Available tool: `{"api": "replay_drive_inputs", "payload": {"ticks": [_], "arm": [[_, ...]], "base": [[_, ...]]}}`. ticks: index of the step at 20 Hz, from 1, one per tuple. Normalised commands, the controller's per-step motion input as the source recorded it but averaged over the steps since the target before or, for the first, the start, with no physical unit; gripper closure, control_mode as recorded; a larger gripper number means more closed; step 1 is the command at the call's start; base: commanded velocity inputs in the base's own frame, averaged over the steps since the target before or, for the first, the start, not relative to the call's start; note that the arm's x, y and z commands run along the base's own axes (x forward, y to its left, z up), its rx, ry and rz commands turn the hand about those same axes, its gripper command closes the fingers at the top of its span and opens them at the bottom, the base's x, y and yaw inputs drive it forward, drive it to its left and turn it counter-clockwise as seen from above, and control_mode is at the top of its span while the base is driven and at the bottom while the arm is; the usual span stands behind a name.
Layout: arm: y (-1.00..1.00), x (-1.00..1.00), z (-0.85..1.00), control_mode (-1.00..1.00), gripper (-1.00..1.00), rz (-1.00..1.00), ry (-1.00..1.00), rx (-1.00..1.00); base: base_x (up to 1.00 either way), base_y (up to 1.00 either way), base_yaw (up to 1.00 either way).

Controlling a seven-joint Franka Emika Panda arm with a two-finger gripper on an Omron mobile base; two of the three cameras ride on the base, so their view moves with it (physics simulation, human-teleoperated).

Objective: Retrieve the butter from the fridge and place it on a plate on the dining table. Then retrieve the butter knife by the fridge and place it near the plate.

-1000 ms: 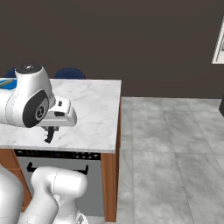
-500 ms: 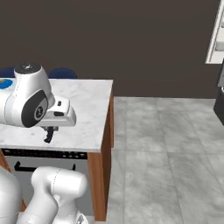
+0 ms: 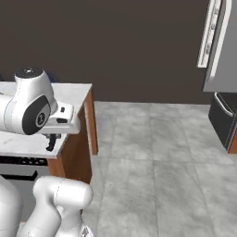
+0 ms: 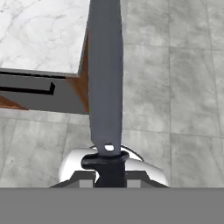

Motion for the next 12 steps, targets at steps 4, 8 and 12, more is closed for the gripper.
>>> {"api": "replay_drive_inputs", "payload": {"ticks": [4,8,12], "arm": [[0.0,0.0,0.0,1.0,1.0,0.0,0.0,0.0],[0.0,0.0,0.0,1.0,1.0,0.0,0.0,0.0],[0.0,0.0,0.0,1.0,1.0,0.0,0.0,0.0]], "base": [[0.1,-1.0,0.16],[0.25,-1.0,0.24],[0.39,-0.7,0.18]]}}
